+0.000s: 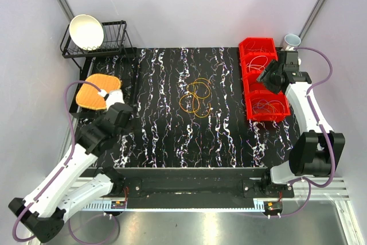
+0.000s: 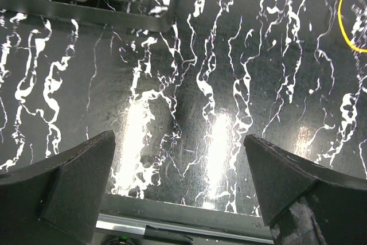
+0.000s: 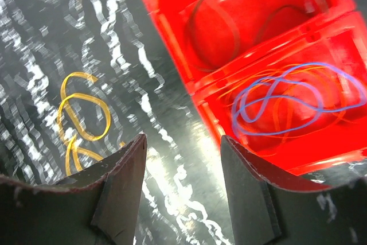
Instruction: Untangle the cables
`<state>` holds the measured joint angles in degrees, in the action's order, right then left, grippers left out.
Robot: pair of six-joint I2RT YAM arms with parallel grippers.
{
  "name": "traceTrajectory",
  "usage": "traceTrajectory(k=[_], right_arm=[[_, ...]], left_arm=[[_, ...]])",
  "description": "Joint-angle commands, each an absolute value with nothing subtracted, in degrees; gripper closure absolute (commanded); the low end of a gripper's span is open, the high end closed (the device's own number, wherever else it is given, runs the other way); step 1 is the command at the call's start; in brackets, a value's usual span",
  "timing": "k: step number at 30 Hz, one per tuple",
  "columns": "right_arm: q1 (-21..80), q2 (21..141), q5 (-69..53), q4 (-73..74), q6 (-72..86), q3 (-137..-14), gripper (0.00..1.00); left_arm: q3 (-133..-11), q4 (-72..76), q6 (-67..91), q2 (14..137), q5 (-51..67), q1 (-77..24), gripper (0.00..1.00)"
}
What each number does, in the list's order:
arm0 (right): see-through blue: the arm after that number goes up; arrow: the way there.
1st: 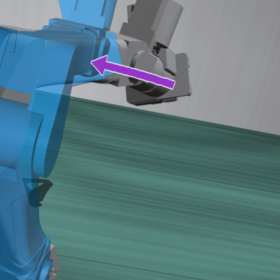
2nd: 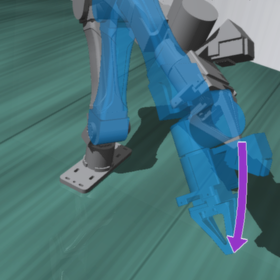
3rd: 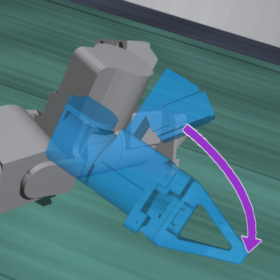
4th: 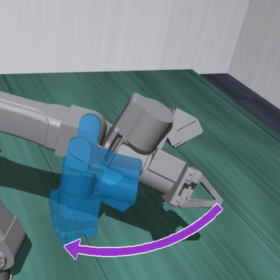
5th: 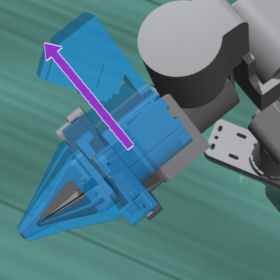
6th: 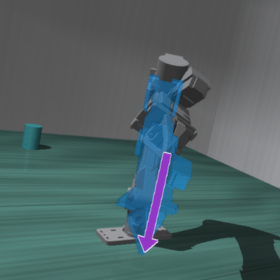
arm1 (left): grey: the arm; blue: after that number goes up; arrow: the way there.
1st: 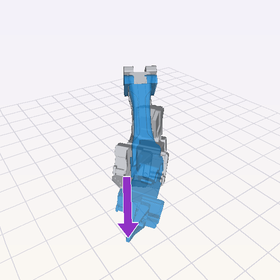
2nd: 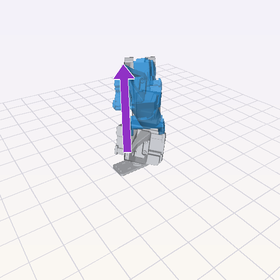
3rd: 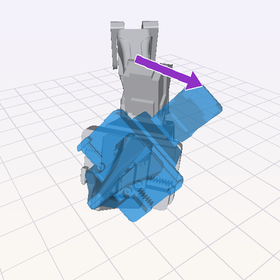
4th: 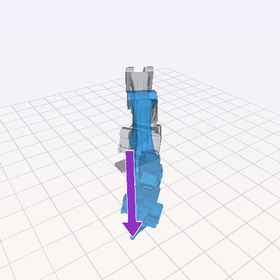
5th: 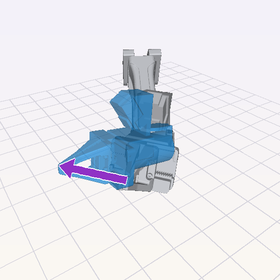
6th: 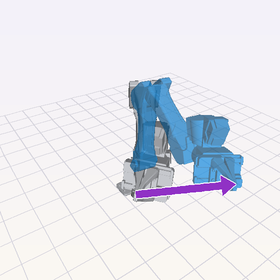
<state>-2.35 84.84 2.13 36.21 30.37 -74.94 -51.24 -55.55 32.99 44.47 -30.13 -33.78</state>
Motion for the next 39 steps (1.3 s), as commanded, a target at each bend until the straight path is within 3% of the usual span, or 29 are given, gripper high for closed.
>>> traceTrajectory(k=[1, 10, 23, 31, 39], right_arm=[[-0.97, 82.01, -4.13, 34.63, 29.70, -75.76, 0.39], [1.84, 78.49, -8.35, 33.31, 30.76, -71.90, 0.39], [2.90, 73.65, -12.04, 31.91, 31.11, -65.83, 0.38], [3.08, 71.72, -14.15, 31.11, 31.73, -63.55, 0.38], [3.16, 71.28, -14.85, 30.94, 31.82, -63.11, 0.38]], left_arm=[[-53.00, -51.51, 33.13, 47.63, -26.12, -33.66, 0.01], [-56.07, -38.33, 34.10, 59.14, -16.53, -34.63, 0.08], [-71.80, -24.62, 31.55, 90.43, -8.71, -38.06, 0.23], [-82.16, -23.55, 29.80, 104.92, -4.40, -38.14, 0.35], [-86.83, -23.64, 29.44, 112.14, -3.25, -38.14, 0.37]])
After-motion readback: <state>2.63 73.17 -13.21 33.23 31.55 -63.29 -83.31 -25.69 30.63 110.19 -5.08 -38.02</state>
